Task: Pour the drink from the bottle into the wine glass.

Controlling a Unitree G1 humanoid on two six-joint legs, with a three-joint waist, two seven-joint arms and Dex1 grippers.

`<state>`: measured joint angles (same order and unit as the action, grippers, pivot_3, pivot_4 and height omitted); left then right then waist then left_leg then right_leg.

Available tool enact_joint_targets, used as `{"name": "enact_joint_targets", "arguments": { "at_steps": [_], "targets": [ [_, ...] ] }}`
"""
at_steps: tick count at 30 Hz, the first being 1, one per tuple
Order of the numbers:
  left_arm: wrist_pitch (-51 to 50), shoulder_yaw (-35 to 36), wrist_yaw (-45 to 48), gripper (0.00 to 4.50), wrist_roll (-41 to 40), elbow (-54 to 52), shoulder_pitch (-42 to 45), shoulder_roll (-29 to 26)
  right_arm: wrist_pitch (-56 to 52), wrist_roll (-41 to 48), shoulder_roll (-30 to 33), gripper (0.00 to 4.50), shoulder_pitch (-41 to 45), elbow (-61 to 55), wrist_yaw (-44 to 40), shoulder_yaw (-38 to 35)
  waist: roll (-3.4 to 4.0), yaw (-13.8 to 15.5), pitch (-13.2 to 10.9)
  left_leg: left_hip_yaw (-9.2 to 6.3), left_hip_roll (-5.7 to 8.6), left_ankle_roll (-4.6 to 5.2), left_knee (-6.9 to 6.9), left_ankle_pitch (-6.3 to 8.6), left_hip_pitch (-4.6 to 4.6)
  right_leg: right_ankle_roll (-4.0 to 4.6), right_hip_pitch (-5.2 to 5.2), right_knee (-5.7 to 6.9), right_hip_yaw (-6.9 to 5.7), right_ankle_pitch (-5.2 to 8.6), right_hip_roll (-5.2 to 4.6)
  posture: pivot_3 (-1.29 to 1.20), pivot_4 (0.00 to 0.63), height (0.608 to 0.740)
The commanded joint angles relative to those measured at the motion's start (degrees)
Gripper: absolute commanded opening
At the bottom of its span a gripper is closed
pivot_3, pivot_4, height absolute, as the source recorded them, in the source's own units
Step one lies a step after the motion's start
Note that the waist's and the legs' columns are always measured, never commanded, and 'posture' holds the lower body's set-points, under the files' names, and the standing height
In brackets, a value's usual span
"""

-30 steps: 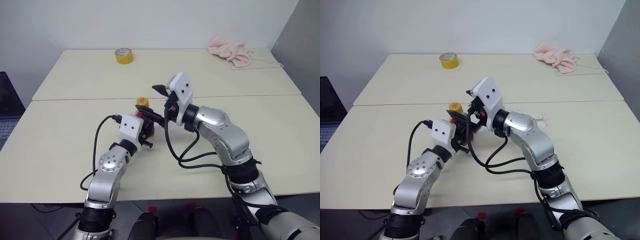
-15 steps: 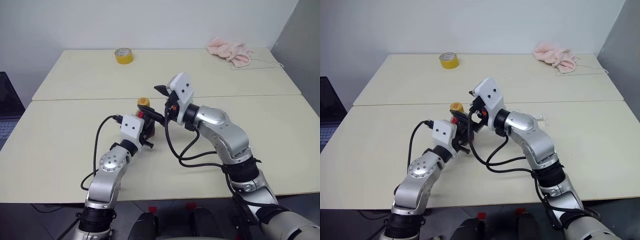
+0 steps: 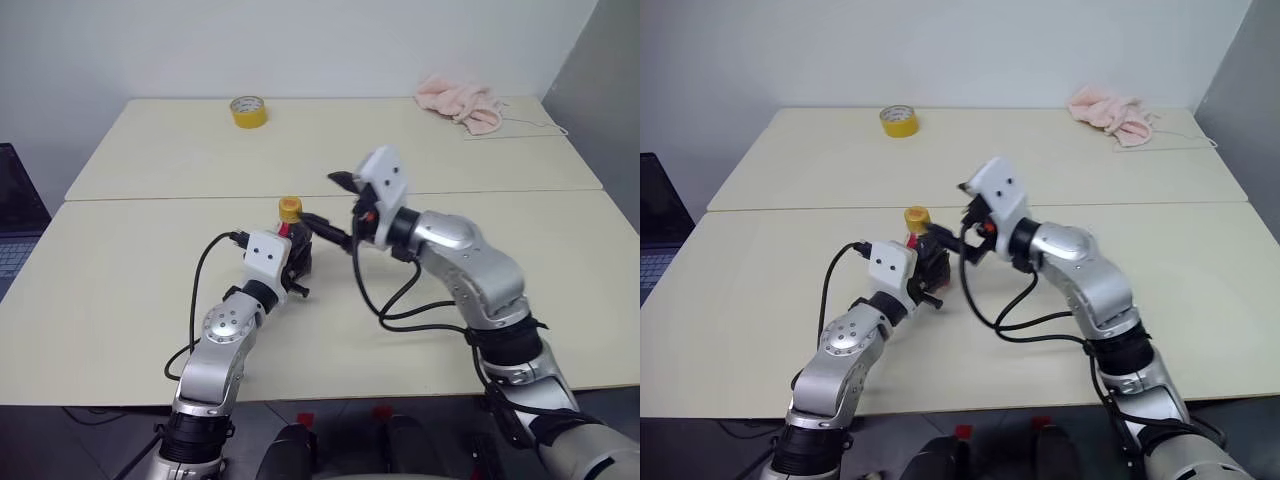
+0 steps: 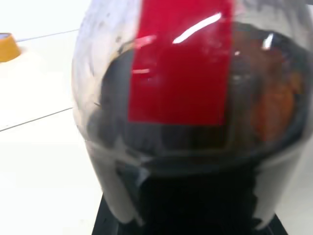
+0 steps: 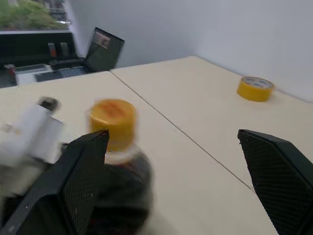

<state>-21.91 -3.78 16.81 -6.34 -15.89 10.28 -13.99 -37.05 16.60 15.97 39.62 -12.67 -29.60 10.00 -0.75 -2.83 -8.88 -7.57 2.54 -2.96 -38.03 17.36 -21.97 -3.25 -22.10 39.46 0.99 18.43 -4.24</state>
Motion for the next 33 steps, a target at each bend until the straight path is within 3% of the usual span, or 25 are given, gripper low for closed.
{"name": "enact_joint_targets", "arguments": {
  "at_steps": [1, 8, 12, 20, 33],
  "targets": [
    [2.1, 0.9, -0.2, 0.9, 0.0, -2.5, 0.8, 0.0, -0.2, 0.1, 1.6, 4.5, -0.6, -2.3, -0.3, -1.8, 0.0, 0.0, 0.0, 0.02, -0.01, 0.0, 0.0, 0.0, 0.0, 0.0, 0.0, 0.0, 0.01, 0.0, 0.0, 0.0, 0.15, 0.74],
    [2.1, 1.1, 0.1, 0.9, 0.1, -2.3, 1.0, 0.0, -1.6, 2.8, 3.5, 4.5, -1.5, -5.1, -3.1, -1.4, 0.0, -0.2, 0.0, 0.02, -0.05, 0.0, 0.04, 0.0, 0.01, 0.0, -0.01, 0.01, 0.0, 0.0, 0.03, 0.0, 0.15, 0.74],
    [2.1, 1.0, 0.2, 0.9, 0.1, -2.2, 1.1, -0.1, -3.6, 5.0, -0.6, 4.5, 0.4, -7.7, -3.1, 1.2, 0.0, -0.4, 0.0, 0.02, -0.07, 0.0, 0.05, 0.0, 0.02, 0.0, -0.02, 0.01, 0.0, 0.0, 0.04, 0.0, 0.15, 0.74],
    [2.1, 1.0, 0.3, 0.9, 0.2, -2.2, 1.2, -0.3, -1.9, 2.9, -8.0, 4.5, 4.7, -2.4, -0.7, 3.4, 0.0, -0.2, 0.0, -0.03, -0.02, 0.0, 0.0, 0.0, 0.02, 0.0, 0.0, 0.01, -0.02, 0.0, 0.02, 0.0, 0.15, 0.74],
    [2.1, 1.0, 0.3, 0.9, 0.2, -2.3, 1.2, -0.5, 0.7, -0.5, -9.8, 4.5, 6.0, 1.8, -0.9, 5.2, 0.0, -0.4, 0.0, -0.02, -0.04, 0.0, 0.03, 0.0, 0.02, 0.0, -0.04, 0.04, -0.01, 0.0, 0.03, 0.0, 0.15, 0.74]
  ]
}}
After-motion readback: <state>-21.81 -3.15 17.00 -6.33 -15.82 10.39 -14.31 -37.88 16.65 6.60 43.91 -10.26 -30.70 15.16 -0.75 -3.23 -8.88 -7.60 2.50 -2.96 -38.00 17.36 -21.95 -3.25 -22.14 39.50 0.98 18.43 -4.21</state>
